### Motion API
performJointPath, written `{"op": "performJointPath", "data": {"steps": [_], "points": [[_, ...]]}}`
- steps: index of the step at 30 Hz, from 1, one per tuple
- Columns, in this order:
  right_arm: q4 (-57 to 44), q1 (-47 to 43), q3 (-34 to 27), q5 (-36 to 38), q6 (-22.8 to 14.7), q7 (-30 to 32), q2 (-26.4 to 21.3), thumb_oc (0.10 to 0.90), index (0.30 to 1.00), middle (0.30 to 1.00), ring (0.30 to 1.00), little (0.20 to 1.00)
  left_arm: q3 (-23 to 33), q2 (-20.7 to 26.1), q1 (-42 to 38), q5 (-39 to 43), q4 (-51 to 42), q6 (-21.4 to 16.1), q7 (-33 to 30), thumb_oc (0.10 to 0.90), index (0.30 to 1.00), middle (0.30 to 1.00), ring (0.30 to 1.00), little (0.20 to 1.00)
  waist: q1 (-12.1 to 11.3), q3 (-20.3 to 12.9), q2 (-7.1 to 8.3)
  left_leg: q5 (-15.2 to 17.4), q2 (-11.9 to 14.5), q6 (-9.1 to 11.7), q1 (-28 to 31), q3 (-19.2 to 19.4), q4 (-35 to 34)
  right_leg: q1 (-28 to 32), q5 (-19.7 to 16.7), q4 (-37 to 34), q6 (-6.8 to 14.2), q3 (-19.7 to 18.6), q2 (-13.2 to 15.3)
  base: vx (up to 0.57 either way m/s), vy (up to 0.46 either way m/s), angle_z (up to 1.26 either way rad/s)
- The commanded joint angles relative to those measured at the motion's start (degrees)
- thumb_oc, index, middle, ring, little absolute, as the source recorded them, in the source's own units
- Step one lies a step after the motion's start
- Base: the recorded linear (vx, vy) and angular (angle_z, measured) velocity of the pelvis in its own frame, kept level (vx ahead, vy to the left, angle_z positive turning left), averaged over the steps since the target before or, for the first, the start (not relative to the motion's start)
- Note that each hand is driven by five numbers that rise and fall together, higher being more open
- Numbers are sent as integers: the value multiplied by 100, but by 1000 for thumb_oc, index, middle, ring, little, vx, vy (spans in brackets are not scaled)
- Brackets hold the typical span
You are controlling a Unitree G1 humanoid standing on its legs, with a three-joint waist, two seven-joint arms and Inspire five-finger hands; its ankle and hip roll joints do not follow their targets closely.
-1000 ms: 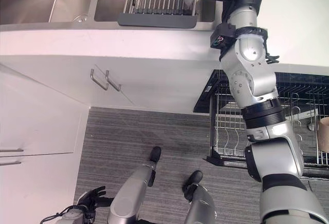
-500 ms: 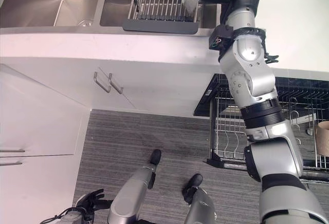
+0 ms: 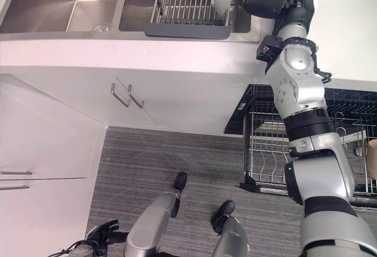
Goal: Place the dishes in the dishwasher.
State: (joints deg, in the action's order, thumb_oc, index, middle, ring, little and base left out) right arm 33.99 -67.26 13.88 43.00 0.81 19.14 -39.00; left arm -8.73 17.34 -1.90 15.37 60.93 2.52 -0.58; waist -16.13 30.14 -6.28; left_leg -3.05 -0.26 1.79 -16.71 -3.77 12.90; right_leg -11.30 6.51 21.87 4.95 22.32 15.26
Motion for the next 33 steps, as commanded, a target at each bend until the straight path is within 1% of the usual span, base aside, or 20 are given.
{"op": "performJointPath", "data": {"steps": [1,6,8,12,19,22,25,28,31,33], "points": [[-222,-849,108,56,-736,-143,-506,800,900,900,900,900,-224,514,599,22,-1,108,-59,800,900,900,900,900,-150,-645,105,639,-5,109,-145,-110,429,344,-96,-468,400,-307,-12,32,20,2],[-126,-953,181,79,-769,-172,-518,800,900,900,900,900,-212,524,653,0,-39,129,-64,800,900,900,900,900,-204,-669,108,635,-16,107,-129,-124,429,387,-97,-468,408,-278,11,24,8,2],[-133,-993,202,121,-745,-199,-547,800,900,900,900,900,-196,551,663,-3,-88,210,-72,800,900,900,900,900,-226,-686,121,633,-21,105,-116,-140,429,416,-96,-468,415,-255,16,43,1,8],[-163,-1006,248,122,-661,-341,-548,800,900,900,900,900,-172,557,684,-25,-75,225,-85,800,900,900,900,900,-252,-716,139,634,-22,99,-83,-158,429,465,-101,-468,425,-223,32,34,1,6],[-208,-1000,290,145,-613,-265,-481,800,900,900,900,900,-160,572,651,-41,-71,287,-88,800,900,900,900,900,-266,-734,140,626,-9,102,-65,-166,429,500,-102,-468,430,-206,39,12,-5,4],[-150,-1041,298,65,-576,-237,-449,800,900,900,900,900,-151,558,656,-53,-35,265,-64,800,900,900,900,900,-270,-739,137,627,-4,108,-58,-157,429,505,-101,-468,434,-209,46,8,10,0],[29,-1105,326,173,-541,-163,-486,800,900,900,900,900,-286,584,662,-556,-58,24,-39,800,900,900,900,900,-259,-754,107,628,-2,114,-53,-135,429,515,-103,-468,435,-196,70,21,40,0],[188,-1126,346,161,-619,-209,-519,800,900,900,900,900,-391,606,687,-435,-116,14,-32,800,900,900,900,900,-255,-762,70,631,-14,118,-52,-127,429,515,-100,-468,435,-206,95,24,48,1],[279,-1177,326,61,-638,-310,-561,800,900,900,900,900,-354,617,720,-159,-130,177,-22,800,900,900,900,900,-267,-760,36,631,-41,115,-60,-141,429,512,-102,-468,448,-216,126,34,49,2],[286,-1205,349,51,-619,-339,-581,800,900,900,900,900,-298,629,755,-74,-110,220,-14,800,900,900,900,900,-278,-759,28,630,-53,112,-56,-154,429,517,-104,-468,458,-221,141,41,36,2]]}}
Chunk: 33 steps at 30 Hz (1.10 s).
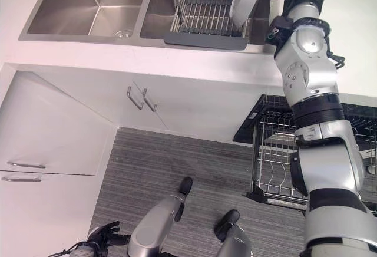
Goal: Place the dishes in the dishwasher.
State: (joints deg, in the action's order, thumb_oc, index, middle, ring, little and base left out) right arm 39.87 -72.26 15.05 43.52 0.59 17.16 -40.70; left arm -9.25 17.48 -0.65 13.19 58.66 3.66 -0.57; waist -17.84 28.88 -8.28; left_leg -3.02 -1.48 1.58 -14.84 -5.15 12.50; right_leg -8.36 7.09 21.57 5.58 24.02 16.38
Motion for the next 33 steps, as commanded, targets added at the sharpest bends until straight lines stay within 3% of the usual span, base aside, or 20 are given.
{"op": "performJointPath", "data": {"steps": [1,6,29,30,31,33], "points": [[-298,-724,253,-13,-595,-145,-409,800,900,900,900,900,-218,619,645,168,132,110,-5,800,900,900,900,900,-111,-630,224,627,65,130,-239,-17,469,227,-166,-438,400,-389,39,40,40,0],[-256,-811,329,-43,-563,-190,-429,800,900,900,900,900,-114,640,727,49,203,-32,128,800,900,900,900,900,-144,-629,193,628,40,110,-235,-19,469,260,-173,-438,430,-374,109,49,51,2],[93,-937,384,-120,-557,-283,-548,800,900,900,900,900,3,675,907,37,163,107,181,800,900,900,900,900,-304,-653,151,618,-5,65,-186,-57,469,445,-232,-438,463,-248,269,37,12,4],[151,-949,400,-135,-613,-251,-544,530,495,495,495,495,-2,674,910,-6,180,86,201,800,900,900,900,900,-311,-651,151,613,-11,65,-199,-63,469,434,-231,-438,467,-258,266,31,0,-1],[174,-970,394,-170,-601,-247,-546,400,300,300,300,300,-8,675,905,-15,183,78,209,800,900,900,900,900,-311,-643,149,610,-13,65,-204,-71,469,427,-230,-438,469,-262,263,0,0,0],[184,-995,407,-219,-582,-221,-547,400,300,300,300,300,-14,680,902,-20,189,65,223,800,900,900,900,900,-312,-637,147,606,-14,67,-210,-75,469,422,-229,-438,470,-268,262,0,0,0]]}}
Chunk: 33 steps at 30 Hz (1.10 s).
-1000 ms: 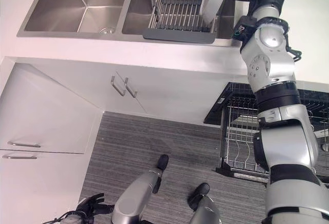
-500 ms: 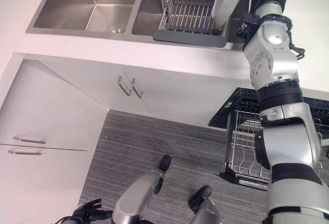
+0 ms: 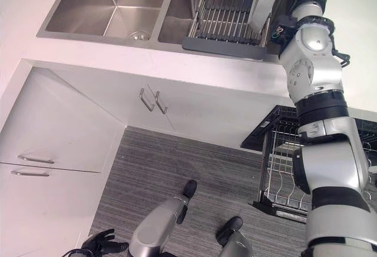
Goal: Place the dishes in the dishwasher.
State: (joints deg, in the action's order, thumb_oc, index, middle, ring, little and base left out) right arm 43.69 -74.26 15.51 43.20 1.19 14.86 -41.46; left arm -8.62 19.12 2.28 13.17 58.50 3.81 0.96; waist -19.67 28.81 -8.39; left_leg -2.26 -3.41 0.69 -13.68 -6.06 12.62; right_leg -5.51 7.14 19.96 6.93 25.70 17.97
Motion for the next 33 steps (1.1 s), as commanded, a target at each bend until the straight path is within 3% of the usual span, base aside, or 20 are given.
{"op": "performJointPath", "data": {"steps": [1,11,18,26,33], "points": [[-185,-844,398,-421,-552,72,-478,400,300,300,300,300,-80,536,588,-21,166,58,111,800,900,900,900,900,-127,-621,147,525,173,154,-347,13,457,110,-229,-277,335,-448,94,0,0,0],[190,-925,475,-1121,-669,900,-649,400,300,300,300,300,-9,497,583,185,175,47,136,800,900,900,900,900,-153,-515,112,492,198,162,-427,4,457,36,-249,-277,322,-434,68,-3,-2,0],[136,-897,540,-1157,-1091,876,-651,400,300,300,300,300,-27,466,558,145,141,55,103,800,900,900,900,900,-141,-523,117,496,200,170,-420,16,457,19,-265,-277,311,-436,72,0,0,0],[-246,-736,435,-1097,-1227,745,-517,400,300,300,300,300,-20,462,582,70,161,34,126,800,900,900,900,900,-99,-608,138,531,212,185,-347,57,457,53,-255,-277,313,-443,66,0,0,0],[-676,-601,383,-876,-1560,706,-419,400,300,300,300,300,25,480,605,-5,231,-1,124,800,900,900,900,900,-72,-726,217,582,260,194,-259,116,457,117,-220,-277,324,-448,32,-18,-16,-1]]}}
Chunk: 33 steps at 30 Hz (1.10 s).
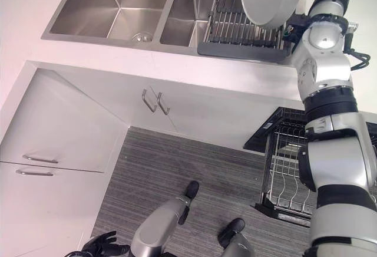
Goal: Place the dishes in the dishwasher.
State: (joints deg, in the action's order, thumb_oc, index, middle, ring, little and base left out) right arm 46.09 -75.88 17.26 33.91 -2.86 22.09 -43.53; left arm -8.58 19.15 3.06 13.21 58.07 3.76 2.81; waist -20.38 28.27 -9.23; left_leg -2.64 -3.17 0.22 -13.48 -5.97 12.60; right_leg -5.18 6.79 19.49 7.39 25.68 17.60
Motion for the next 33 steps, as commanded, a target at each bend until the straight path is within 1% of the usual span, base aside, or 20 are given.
{"op": "performJointPath", "data": {"steps": [1,6,9,13,18,19,21,23,26,27,29,30,31,32,33], "points": [[-979,-410,192,66,-1182,-16,-185,400,300,300,300,300,28,473,526,-20,277,0,-67,800,900,900,900,900,5,-678,311,622,245,244,-272,112,459,91,-184,-230,282,-444,63,-54,-46,-2],[-1478,-160,8,143,-1503,-67,-45,400,300,300,300,300,41,471,531,-161,317,-43,-97,800,900,900,900,900,11,-806,410,658,293,258,-214,157,459,166,-136,-230,301,-441,24,-40,-63,-1],[-1741,-59,-34,195,-1636,-7,11,400,300,300,300,300,60,478,540,-209,370,-83,-124,800,900,900,900,900,10,-898,471,679,342,279,-166,185,459,232,-92,-230,311,-423,-7,-45,-86,-2],[-1988,58,-120,201,-1724,74,51,400,300,300,300,300,94,482,575,-275,399,-71,-177,800,900,900,900,900,12,-1048,552,704,389,305,-96,215,459,319,-34,-230,307,-398,-48,-28,-80,-2],[-2276,212,-195,149,-1710,315,181,400,300,300,300,300,178,467,676,-375,576,-156,-289,800,900,900,900,900,7,-1366,715,718,481,361,15,264,459,490,97,-230,278,-400,-147,-21,-90,-2],[-2290,223,-198,151,-1712,327,189,400,300,300,300,300,181,467,681,-386,581,-166,-294,800,900,900,900,900,6,-1382,723,719,485,363,19,266,459,496,103,-230,276,-399,-151,-12,-78,-6],[-2446,365,-264,145,-1712,392,270,400,300,300,300,300,230,443,684,-485,688,-199,-365,800,900,900,900,900,24,-1559,829,731,547,393,75,311,459,570,163,-230,265,-388,-199,-13,-107,-8],[-2512,412,-277,163,-1691,423,285,400,300,300,300,300,239,444,688,-512,714,-206,-381,800,900,900,900,900,34,-1616,862,738,568,403,94,327,459,587,180,-230,257,-387,-217,-23,-77,-6],[-2815,625,-355,204,-1634,484,391,400,300,300,300,300,296,421,666,-556,776,-198,-418,800,900,900,900,900,114,-1778,954,769,646,435,160,398,459,616,244,-230,229,-411,-283,-104,-84,-7],[-2900,717,-382,248,-1628,450,421,400,300,300,300,300,309,403,651,-571,800,-206,-434,800,900,900,900,900,152,-1826,968,730,663,429,144,415,459,582,211,-230,216,-418,-302,-148,-66,-12],[-3024,857,-431,300,-1606,401,495,400,300,300,300,300,336,367,624,-612,840,-212,-469,800,900,900,900,900,209,-1895,1008,796,709,454,209,461,459,598,267,-230,203,-442,-337,-131,-83,-13],[-3188,1032,-476,343,-1571,336,590,400,300,300,300,300,339,317,582,-614,875,-192,-515,800,900,900,900,900,285,-1966,1024,816,757,468,256,501,459,580,275,-230,180,-466,-370,-127,-65,-12],[-3223,1068,-487,354,-1553,314,607,400,300,300,300,300,337,306,569,-611,880,-188,-526,800,900,900,900,900,304,-1985,1022,775,762,460,232,504,459,547,237,-230,172,-468,-375,-133,-65,-13],[-3324,1178,-505,389,-1503,251,674,400,300,300,300,300,345,271,545,-612,913,-173,-557,800,900,900,900,900,349,-2023,1036,832,791,477,288,528,459,562,279,-230,159,-496,-404,-93,-27,-23],[-3362,1209,-511,405,-1477,226,688,400,300,300,300,300,345,255,524,-612,919,-159,-569,800,900,900,900,900,372,-2041,1035,792,797,468,268,534,459,530,240,-230,149,-499,-411,-118,-61,-21]]}}
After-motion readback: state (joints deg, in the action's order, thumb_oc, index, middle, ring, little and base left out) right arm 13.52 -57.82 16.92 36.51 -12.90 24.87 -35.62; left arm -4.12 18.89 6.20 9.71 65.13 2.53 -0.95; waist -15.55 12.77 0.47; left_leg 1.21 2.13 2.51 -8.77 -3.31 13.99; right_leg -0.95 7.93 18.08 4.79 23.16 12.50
